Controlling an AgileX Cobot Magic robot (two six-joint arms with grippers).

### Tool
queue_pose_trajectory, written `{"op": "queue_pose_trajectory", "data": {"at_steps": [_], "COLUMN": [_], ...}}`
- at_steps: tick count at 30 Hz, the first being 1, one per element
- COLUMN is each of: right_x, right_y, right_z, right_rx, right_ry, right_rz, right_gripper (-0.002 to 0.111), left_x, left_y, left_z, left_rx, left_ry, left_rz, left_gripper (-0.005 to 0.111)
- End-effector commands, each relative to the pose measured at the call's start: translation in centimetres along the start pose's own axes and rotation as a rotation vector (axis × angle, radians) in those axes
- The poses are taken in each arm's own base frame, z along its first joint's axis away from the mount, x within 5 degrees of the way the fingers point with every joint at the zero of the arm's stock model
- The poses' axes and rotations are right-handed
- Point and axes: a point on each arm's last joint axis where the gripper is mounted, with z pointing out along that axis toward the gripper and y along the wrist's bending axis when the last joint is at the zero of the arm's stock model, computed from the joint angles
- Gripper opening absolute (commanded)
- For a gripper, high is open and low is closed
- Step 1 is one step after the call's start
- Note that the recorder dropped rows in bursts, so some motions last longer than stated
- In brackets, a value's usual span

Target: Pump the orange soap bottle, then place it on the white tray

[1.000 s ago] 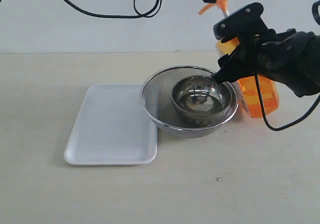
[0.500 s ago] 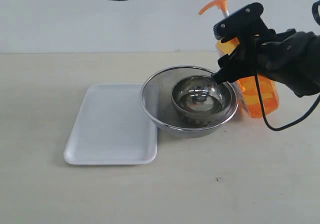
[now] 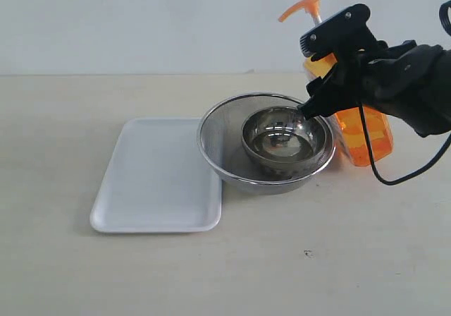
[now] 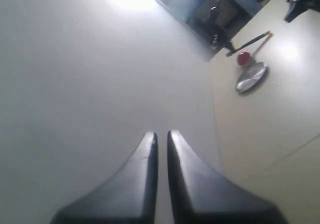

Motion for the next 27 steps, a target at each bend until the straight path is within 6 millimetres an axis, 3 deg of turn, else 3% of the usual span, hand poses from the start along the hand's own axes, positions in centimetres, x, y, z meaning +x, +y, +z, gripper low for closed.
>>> {"op": "queue_pose_trajectory", "data": {"at_steps": [1,6,10,14,18,22,27], "right_x": [0.3,0.3,0.3,0.3,0.3,0.3,0.3], "right_y": [0.5,0.5,0.5,0.5,0.5,0.5,0.5], "right_z": [-0.1,-0.1,-0.1,-0.1,-0.1,-0.1,-0.1], "right_rx": [-0.049,-0.049,-0.051,-0.051,-0.053,-0.053,-0.054], "right_ry": [0.024,0.024,0.025,0.025,0.025,0.025,0.026], "right_rz": [0.015,0.015,0.015,0.015,0.015,0.015,0.015], "right_gripper": [0.000,0.000,0.000,0.000,0.000,0.000,0.000], "left_x": [-2.2,-3.5,-4.4,-5.2,-5.8,-6.6,-7.7], "left_y": [2.0,3.7,5.5,6.4,5.9,4.8,2.7], "left_z": [-1.4,-2.8,-4.2,-5.3,-6.0,-6.7,-6.4], "left_rx": [-0.167,-0.313,-0.532,-0.787,-0.955,-1.007,-0.793], "left_ry": [0.051,0.149,0.281,0.517,0.796,0.876,0.725], "left_rz": [0.170,0.402,0.397,0.464,0.523,0.325,-0.153], "left_gripper": [0.005,0.005,0.005,0.005,0.005,0.005,0.005]}}
